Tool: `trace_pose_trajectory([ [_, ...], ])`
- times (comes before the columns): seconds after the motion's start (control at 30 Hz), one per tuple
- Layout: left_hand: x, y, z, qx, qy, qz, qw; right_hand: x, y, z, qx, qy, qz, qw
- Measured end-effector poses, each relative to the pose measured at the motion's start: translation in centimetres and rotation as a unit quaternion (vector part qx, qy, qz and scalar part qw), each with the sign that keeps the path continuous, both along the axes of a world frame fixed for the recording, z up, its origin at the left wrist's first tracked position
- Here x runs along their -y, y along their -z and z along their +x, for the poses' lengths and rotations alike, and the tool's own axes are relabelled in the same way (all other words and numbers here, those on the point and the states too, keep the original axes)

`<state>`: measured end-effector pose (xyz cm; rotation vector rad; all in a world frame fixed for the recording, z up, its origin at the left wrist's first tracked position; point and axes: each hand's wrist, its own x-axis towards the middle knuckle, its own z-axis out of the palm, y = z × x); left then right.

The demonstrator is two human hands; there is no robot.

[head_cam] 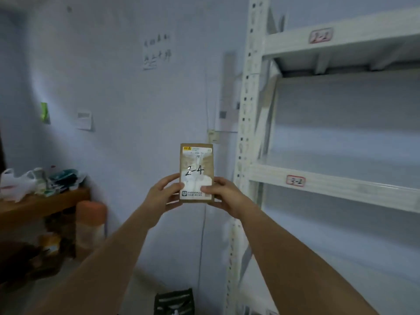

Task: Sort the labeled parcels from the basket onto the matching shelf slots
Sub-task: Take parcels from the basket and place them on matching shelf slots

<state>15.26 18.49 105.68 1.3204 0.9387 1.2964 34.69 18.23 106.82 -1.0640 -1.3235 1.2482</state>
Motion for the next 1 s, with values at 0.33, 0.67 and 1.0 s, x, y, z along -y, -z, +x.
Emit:
trace_pose_trajectory([
  [0.33,13.6,-9.7,28.2,-0.01,0.226,0.091,0.97,23.1,-8.9,25.4,0.027,0.255,0.075,0.964],
  [0.67,37.1,-13.8,52.3,0.005,0.432,0.128,0.893,52.5,-13.0,44.5,0.079,0.443,0.097,0.888],
  [1.0,50.4,-16.4,66.5,-0.006,0.542,0.177,0.821,68.4,-13.8,55.0,0.079,0.545,0.121,0.826],
])
